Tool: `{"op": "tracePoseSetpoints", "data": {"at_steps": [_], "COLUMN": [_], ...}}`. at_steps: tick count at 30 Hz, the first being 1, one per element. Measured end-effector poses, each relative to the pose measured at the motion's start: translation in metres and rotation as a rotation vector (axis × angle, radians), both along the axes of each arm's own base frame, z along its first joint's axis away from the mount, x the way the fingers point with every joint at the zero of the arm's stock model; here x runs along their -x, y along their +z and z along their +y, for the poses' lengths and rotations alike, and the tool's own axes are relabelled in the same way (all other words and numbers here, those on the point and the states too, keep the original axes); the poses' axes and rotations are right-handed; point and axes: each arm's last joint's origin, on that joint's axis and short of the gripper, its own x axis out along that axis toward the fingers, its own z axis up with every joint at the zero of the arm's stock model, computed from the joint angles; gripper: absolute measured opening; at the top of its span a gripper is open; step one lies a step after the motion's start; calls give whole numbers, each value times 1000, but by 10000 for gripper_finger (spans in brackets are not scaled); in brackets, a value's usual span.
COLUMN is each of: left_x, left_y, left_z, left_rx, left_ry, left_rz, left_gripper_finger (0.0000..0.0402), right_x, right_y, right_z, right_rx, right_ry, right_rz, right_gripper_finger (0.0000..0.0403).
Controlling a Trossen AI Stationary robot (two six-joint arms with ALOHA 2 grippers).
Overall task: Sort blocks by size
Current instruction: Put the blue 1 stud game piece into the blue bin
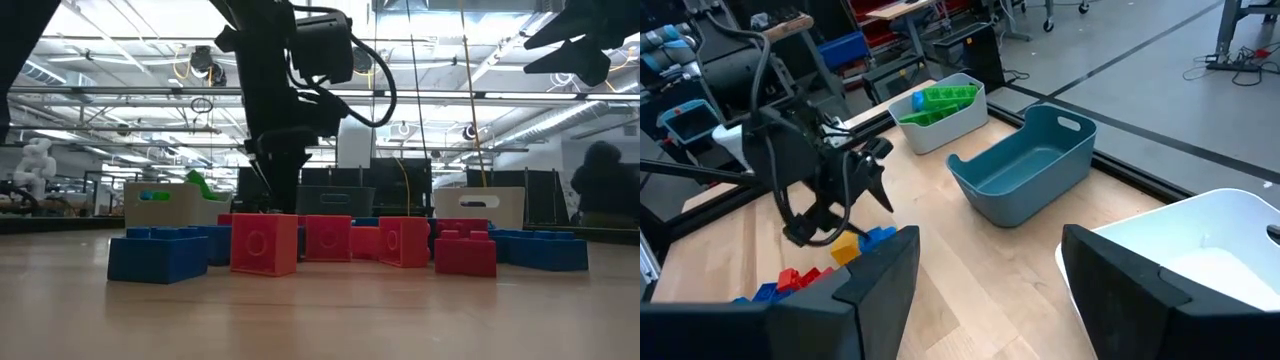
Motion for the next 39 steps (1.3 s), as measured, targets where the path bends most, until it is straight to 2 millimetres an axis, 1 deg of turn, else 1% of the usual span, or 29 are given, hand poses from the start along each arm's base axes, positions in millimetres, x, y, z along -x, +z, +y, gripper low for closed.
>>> {"op": "tracePoseSetpoints", "data": {"at_steps": [5, 9, 16, 18, 20, 24, 27, 30, 32, 33, 36, 39], "left_x": [2, 2, -6, -9, -10, -9, -7, -4, -2, -2, -6, -11], "left_y": [1, 1, 12, 18, 25, 31, 41, 47, 47, 47, 48, 49], "left_z": [10, 15, 24, 27, 31, 38, 43, 48, 52, 53, 54, 53], "left_rx": [-17, -17, -8, 18, 49, 125, 177, 279, 356, 373, 386, 409], "left_ry": [24, 42, 60, 68, 107, 271, 386, 600, 746, 789, 801, 771], "left_rz": [10, 6, -13, -29, -47, -53, -44, -29, -27, -31, -75, -115], "left_gripper_finger": [188, 135, 25, 7, 8, 12, 8, 4, 8, 12, 30, 59], "right_x": [0, 1, 1, 1, 1, 1, 1, 1, 1, 2, 1, 2], "right_y": [-1, -2, -2, -2, -2, -3, -3, -4, -4, -4, -4, -4], "right_z": [0, 0, 0, 0, 0, 0, 0, 0, 0, 0, 0, 0], "right_rx": [-1, -1, 9, 11, 11, 11, 11, 10, 10, 10, 9, 4], "right_ry": [0, 0, 4, 4, 4, 5, 4, 4, 5, 4, 4, 2], "right_rz": [14, 20, 26, 29, 32, 38, 45, 51, 52, 51, 51, 48], "right_gripper_finger": [238, 238, 238, 238, 238, 238, 238, 238, 238, 238, 238, 238]}}
